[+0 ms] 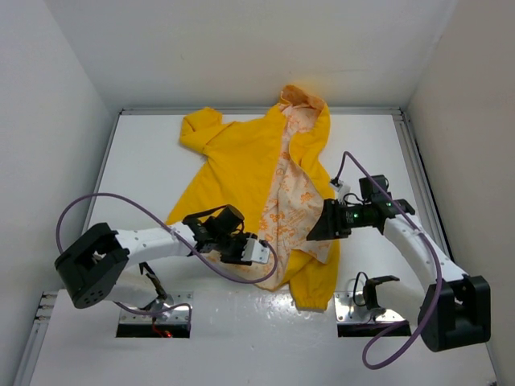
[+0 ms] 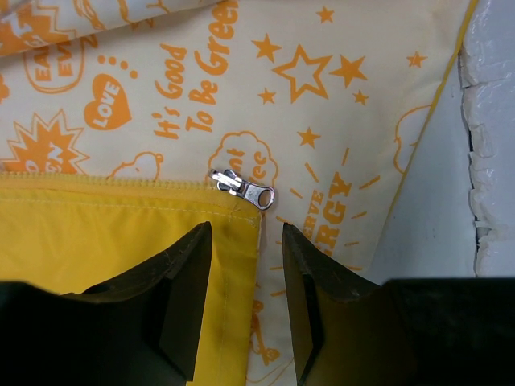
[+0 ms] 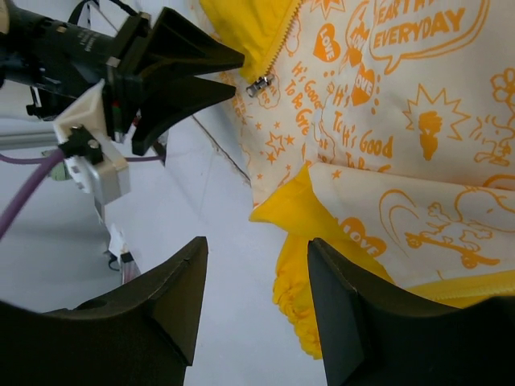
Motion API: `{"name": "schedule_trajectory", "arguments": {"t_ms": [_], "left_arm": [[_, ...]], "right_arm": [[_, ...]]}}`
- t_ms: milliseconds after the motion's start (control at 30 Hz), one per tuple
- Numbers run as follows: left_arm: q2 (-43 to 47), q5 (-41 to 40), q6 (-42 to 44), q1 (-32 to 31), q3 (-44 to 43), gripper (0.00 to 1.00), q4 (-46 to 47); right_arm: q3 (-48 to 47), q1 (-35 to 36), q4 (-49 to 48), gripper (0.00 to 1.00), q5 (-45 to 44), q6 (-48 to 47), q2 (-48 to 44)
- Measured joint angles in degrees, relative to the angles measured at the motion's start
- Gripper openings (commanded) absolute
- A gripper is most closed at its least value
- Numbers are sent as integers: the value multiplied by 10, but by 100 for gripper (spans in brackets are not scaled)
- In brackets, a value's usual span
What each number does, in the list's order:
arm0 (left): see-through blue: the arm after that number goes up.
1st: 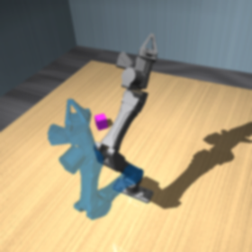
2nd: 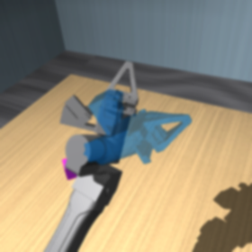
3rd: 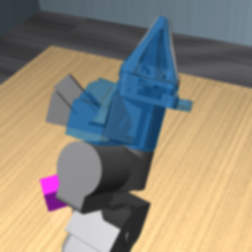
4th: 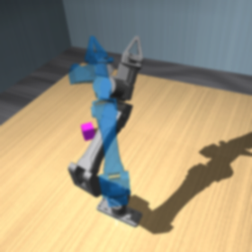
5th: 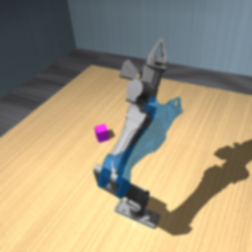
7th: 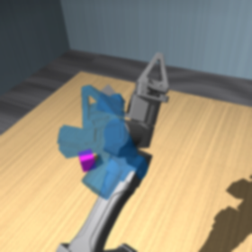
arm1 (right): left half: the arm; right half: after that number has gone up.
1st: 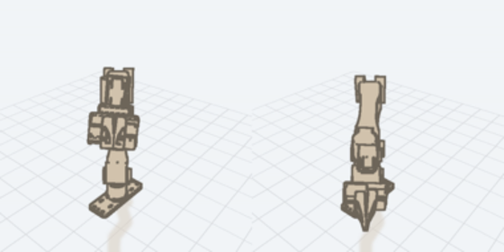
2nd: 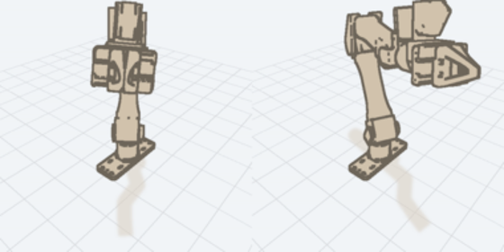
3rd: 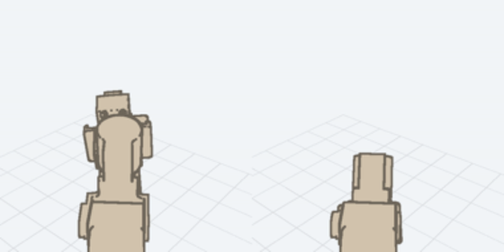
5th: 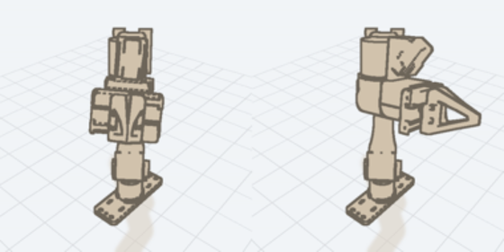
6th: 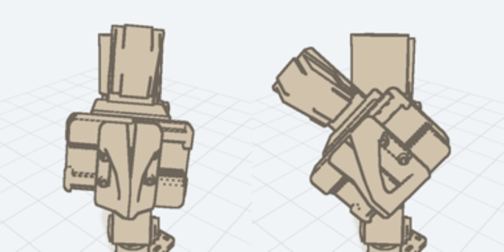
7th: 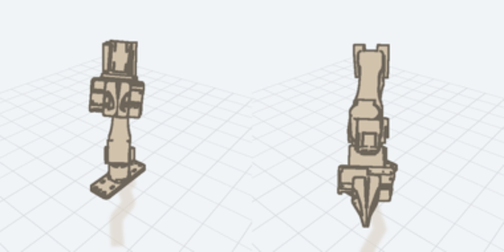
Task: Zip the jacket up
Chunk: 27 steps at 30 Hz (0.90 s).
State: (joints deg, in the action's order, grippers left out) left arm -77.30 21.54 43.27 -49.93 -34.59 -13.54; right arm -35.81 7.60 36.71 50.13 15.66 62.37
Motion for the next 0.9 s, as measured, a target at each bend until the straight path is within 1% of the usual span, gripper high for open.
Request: {"name": "schedule_trajectory", "arguments": {"t_ms": [67, 233, 267, 367, 400, 467, 500, 567, 600, 733, 800, 900], "left_arm": [[-11, -3, 0, 0, 0, 47, 2], [-32, -14, -3, 0, -5, 47, 4], [-37, -20, -5, 0, -9, 46, 4], [-57, -38, -9, -4, -20, 39, 11], [-62, -43, -11, -4, -24, 34, 13], [-65, -49, -15, -6, -26, 28, 15], [-66, -50, -16, -7, -27, 21, 15], [-66, -53, -15, -7, -27, 14, 15], [-66, -53, -15, -6, -27, 7, 15], [-55, -43, -13, 0, -26, 6, 14], [-35, -32, -13, 6, -26, 6, 12], [12, -16, -19, 20, -26, 2, 12]], "right_arm": [[-2, 0, -5, 53, 2, 3, 3], [-6, 0, -7, 53, 9, 9, 8], [-7, 0, -8, 53, 10, 9, 8], [-7, 0, -8, 53, 10, 9, 9], [-7, 0, -8, 53, 10, 9, 10], [-7, 0, -9, 53, 10, 10, 11], [-7, 0, -9, 53, 10, 10, 11], [-7, 0, -12, 53, 10, 11, 11], [-7, 0, -12, 53, 10, 11, 11], [-7, 0, -19, 53, 14, 11, 12], [-7, 0, -22, 53, 18, 13, 14], [-7, 4, -33, 53, 31, 25, 18]]}}
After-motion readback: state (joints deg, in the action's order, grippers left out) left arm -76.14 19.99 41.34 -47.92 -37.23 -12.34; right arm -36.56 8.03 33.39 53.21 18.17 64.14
